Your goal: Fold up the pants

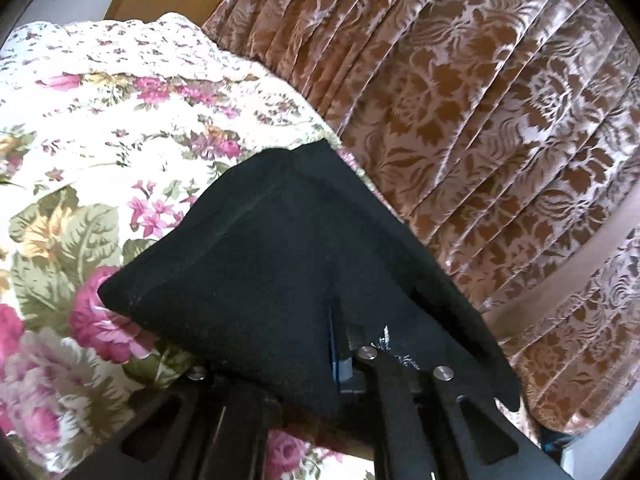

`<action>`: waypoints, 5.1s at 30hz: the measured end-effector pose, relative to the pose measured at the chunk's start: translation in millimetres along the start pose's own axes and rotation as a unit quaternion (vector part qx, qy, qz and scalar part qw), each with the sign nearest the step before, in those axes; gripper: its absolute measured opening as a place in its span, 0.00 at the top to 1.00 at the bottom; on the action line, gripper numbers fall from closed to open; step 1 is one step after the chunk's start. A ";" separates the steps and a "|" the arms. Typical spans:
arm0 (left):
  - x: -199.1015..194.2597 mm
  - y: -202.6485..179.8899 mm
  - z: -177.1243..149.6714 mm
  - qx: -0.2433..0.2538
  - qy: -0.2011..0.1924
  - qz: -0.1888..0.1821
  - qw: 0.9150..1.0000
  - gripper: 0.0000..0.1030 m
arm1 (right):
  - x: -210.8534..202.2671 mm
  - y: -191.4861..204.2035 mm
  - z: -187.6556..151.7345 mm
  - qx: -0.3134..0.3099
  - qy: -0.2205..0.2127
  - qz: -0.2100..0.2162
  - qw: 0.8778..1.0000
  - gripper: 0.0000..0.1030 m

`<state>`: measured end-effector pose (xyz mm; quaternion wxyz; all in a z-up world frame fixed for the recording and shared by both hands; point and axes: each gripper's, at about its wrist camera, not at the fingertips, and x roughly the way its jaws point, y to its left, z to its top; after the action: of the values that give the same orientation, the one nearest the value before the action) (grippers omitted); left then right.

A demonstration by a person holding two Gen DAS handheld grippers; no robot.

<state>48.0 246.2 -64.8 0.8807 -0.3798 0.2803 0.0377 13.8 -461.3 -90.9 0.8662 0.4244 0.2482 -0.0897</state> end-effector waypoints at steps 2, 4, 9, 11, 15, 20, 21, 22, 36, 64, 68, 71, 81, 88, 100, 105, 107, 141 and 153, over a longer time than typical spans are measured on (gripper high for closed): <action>-11.4 -0.5 0.5 0.002 -0.006 -0.005 1.000 0.94 | -8.5 0.0 1.0 -0.003 -0.002 0.000 1.000 0.91; -23.9 0.8 -1.3 0.000 -0.008 -0.013 1.000 0.94 | -15.9 -1.9 1.4 -0.004 -0.003 -0.001 1.000 0.91; -54.8 10.1 -10.9 0.008 -0.004 -0.019 1.000 0.94 | -38.8 -15.1 -0.7 0.003 0.007 0.003 1.000 0.91; -65.0 14.8 -16.2 0.012 -0.001 -0.018 1.000 0.94 | -49.0 -19.8 -3.1 0.004 0.014 0.006 1.000 0.91; -86.9 25.4 -26.4 0.010 0.001 -0.012 1.000 0.94 | -68.0 -27.5 -11.0 0.001 0.025 0.007 1.000 0.91; -98.6 34.3 -36.7 0.015 0.002 0.002 1.000 0.94 | -83.3 -38.0 -22.9 -0.006 0.035 0.003 0.999 0.91; -95.7 36.2 -39.1 0.017 0.006 0.009 1.000 0.94 | -83.3 -40.1 -25.4 -0.011 0.036 0.000 0.999 0.91; -92.4 39.4 -41.4 0.013 0.009 0.012 1.000 0.94 | -81.8 -42.3 -28.2 -0.017 0.039 -0.005 0.999 0.91; -57.1 85.0 -30.0 -0.075 0.010 0.058 0.995 0.91 | -77.7 -66.3 -12.4 0.032 0.014 -0.044 0.998 0.83; -100.6 -27.4 -24.7 0.051 -0.160 0.103 0.980 0.22 | -144.8 -9.5 31.9 -0.109 -0.136 -0.153 0.973 0.70; -29.2 -107.5 -41.6 0.202 -0.112 0.108 0.967 0.11 | -81.3 24.3 30.1 -0.137 -0.029 -0.096 0.986 0.67; 18.3 -138.2 -58.2 0.254 -0.065 0.095 0.960 0.11 | -34.1 42.2 17.7 -0.160 0.037 -0.088 0.982 0.67; 77.6 -118.4 -73.6 0.198 0.004 0.068 0.978 0.11 | 72.7 67.5 27.7 -0.141 0.125 -0.072 0.979 0.66; 64.5 -123.3 -82.6 0.217 -0.033 0.055 0.974 0.04 | 128.3 66.7 61.5 -0.134 0.120 -0.106 0.978 0.65; 71.5 -121.2 -88.7 0.228 -0.031 0.056 0.971 0.04 | 176.4 55.2 110.3 -0.038 0.082 -0.073 0.993 0.65; 74.8 -122.9 -90.8 0.237 -0.031 0.060 0.969 0.04 | 186.2 40.5 118.2 0.023 0.066 -0.059 0.996 0.65; 75.9 -123.5 -91.3 0.240 -0.030 0.062 0.968 0.04 | 191.0 42.2 122.7 0.025 0.065 -0.064 0.995 0.70; 86.7 -114.8 -83.7 0.208 0.016 0.045 0.977 0.00 | 40.1 72.4 25.5 -0.197 0.015 -0.182 0.963 0.72; 73.6 -102.1 -24.2 0.102 0.026 0.016 0.994 0.01 | 88.2 87.7 -2.3 -0.285 0.066 -0.227 0.929 0.45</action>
<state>127.1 146.3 -50.5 0.9067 -0.2838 0.3116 0.0134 121.0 -399.9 -76.1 0.8888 0.0970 0.4095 -0.1813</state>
